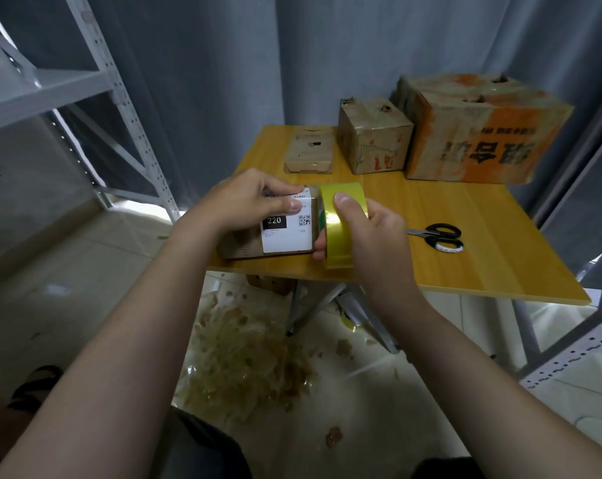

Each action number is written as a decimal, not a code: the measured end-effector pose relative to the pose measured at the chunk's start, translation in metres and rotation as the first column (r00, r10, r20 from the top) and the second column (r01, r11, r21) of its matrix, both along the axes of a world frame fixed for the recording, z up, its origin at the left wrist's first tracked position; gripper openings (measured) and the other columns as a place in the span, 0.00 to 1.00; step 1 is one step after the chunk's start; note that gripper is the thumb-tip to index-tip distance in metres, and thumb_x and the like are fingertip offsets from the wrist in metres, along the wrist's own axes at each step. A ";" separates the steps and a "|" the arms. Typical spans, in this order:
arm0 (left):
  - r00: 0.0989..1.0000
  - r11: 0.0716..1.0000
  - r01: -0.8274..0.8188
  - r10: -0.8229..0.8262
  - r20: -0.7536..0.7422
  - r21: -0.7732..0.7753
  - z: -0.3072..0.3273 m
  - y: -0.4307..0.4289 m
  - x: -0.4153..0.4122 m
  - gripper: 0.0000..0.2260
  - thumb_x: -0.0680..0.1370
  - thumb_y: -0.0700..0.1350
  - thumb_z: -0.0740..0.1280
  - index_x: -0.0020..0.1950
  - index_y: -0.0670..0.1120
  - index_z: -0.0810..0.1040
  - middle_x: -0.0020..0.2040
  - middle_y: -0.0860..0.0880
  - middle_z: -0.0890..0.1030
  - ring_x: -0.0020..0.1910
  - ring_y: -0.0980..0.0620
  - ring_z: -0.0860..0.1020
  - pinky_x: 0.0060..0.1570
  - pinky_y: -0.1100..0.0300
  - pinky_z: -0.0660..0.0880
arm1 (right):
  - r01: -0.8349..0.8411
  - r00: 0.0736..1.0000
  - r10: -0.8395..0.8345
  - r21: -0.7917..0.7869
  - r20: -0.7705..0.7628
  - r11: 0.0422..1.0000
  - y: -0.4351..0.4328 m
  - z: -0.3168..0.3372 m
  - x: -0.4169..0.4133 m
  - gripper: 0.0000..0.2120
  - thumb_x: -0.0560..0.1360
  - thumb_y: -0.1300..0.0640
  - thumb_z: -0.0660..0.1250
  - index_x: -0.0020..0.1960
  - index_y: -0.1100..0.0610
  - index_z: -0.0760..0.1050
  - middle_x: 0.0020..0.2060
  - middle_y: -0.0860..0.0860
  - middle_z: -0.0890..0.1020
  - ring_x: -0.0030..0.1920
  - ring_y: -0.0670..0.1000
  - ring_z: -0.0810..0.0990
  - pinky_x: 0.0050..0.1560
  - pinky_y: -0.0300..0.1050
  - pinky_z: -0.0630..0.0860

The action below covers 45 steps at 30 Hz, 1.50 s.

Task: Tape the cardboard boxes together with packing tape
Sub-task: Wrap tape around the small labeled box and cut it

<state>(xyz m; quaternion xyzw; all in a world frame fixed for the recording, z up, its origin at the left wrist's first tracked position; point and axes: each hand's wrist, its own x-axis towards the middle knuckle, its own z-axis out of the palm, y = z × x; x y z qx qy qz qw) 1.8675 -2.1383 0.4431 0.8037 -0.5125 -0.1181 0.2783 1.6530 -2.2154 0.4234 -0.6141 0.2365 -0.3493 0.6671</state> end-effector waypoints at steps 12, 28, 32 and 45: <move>0.976 0.993 -0.119 0.112 0.187 0.026 0.001 -0.009 0.008 0.14 0.75 0.73 0.63 0.60 0.79 0.75 0.64 0.62 0.78 0.65 0.51 0.75 0.64 0.43 0.72 | -0.075 0.992 0.082 0.080 -0.093 0.994 -0.001 -0.023 -0.003 0.14 0.84 0.48 0.64 0.57 0.58 0.82 0.36 0.59 0.87 0.36 0.61 0.87 0.42 0.59 0.85; 0.856 0.912 -0.324 0.396 0.334 -0.250 -0.027 -0.033 0.007 0.15 0.79 0.69 0.60 0.49 0.58 0.73 0.44 0.58 0.80 0.48 0.52 0.75 0.55 0.51 0.57 | -0.036 0.993 0.028 0.070 0.115 0.997 -0.010 -0.016 0.007 0.11 0.83 0.56 0.65 0.56 0.63 0.80 0.38 0.61 0.86 0.37 0.58 0.86 0.45 0.60 0.84; 0.906 0.950 -0.292 0.311 0.285 -0.108 -0.034 -0.040 0.000 0.12 0.81 0.64 0.59 0.50 0.59 0.76 0.39 0.58 0.81 0.46 0.51 0.75 0.56 0.48 0.59 | -0.036 0.991 0.023 0.097 0.134 0.995 -0.017 0.009 0.011 0.16 0.82 0.51 0.68 0.54 0.66 0.80 0.40 0.62 0.87 0.37 0.60 0.88 0.43 0.59 0.85; 0.966 0.961 0.226 -0.199 -0.166 0.162 -0.012 -0.004 -0.007 0.23 0.64 0.65 0.77 0.57 0.73 0.77 0.58 0.67 0.79 0.58 0.56 0.78 0.56 0.57 0.74 | 0.070 0.997 -0.072 -0.082 -0.022 0.994 -0.017 0.017 0.008 0.22 0.82 0.46 0.68 0.41 0.66 0.77 0.31 0.56 0.76 0.30 0.52 0.74 0.33 0.46 0.72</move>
